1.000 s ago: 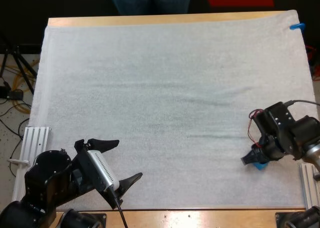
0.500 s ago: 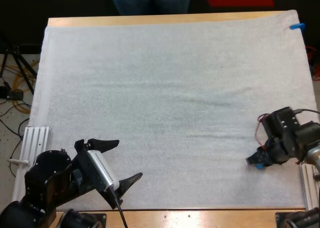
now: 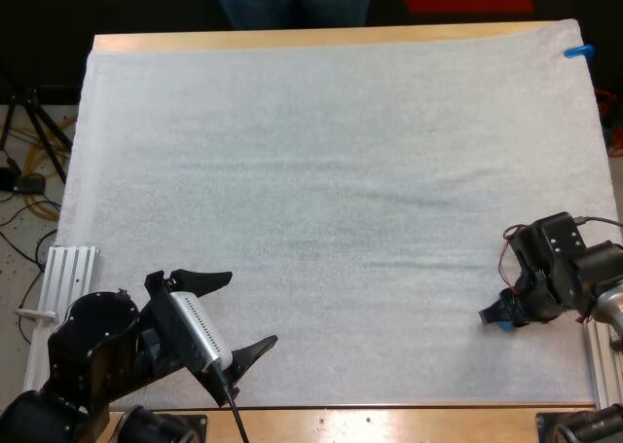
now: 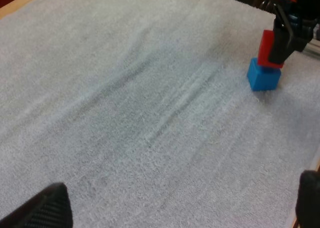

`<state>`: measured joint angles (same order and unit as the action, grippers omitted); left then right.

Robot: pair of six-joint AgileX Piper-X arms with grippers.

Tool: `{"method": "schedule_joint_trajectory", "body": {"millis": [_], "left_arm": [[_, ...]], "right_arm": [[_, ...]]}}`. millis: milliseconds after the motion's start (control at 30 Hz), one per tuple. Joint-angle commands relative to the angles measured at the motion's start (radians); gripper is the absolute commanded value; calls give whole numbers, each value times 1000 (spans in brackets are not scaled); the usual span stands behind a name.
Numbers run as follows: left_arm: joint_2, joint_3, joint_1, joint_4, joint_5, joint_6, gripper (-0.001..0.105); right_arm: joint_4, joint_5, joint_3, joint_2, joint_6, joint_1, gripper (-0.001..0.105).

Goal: Stack red cube on blue cube

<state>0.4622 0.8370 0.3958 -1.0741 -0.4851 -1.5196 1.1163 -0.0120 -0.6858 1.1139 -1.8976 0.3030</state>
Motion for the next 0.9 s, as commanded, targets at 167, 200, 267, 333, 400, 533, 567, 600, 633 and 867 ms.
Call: {"method": "schedule_joint_trajectory", "body": {"millis": [167, 200, 267, 333, 400, 533, 567, 600, 633, 867], "left_arm": [[-1, 7, 5, 3, -4, 0, 87], [-1, 7, 5, 3, -4, 0, 87], [-1, 7, 5, 3, -4, 0, 87], [-1, 7, 5, 3, -4, 0, 87], [-1, 7, 5, 3, -4, 0, 87], [-1, 7, 5, 3, -4, 0, 87], [-1, 7, 5, 3, -4, 0, 87], [-1, 7, 5, 3, -4, 0, 87], [-1, 7, 5, 3, -4, 0, 87], [-1, 7, 5, 3, -21, 0, 87]], "right_arm": [[-16, 12, -1, -6, -14, 0, 30], [-16, 12, -1, -6, -14, 0, 36], [-16, 12, -1, -6, -16, 0, 47], [-16, 12, -1, -6, -17, 0, 54], [-16, 12, -1, -6, -17, 0, 58], [-16, 12, -1, -6, -17, 0, 58], [-16, 12, -1, -6, -17, 0, 58], [-16, 12, -1, -6, -17, 0, 58], [-16, 12, -1, -6, -17, 0, 58], [72, 12, -105, -34, -17, 0, 58]]}}
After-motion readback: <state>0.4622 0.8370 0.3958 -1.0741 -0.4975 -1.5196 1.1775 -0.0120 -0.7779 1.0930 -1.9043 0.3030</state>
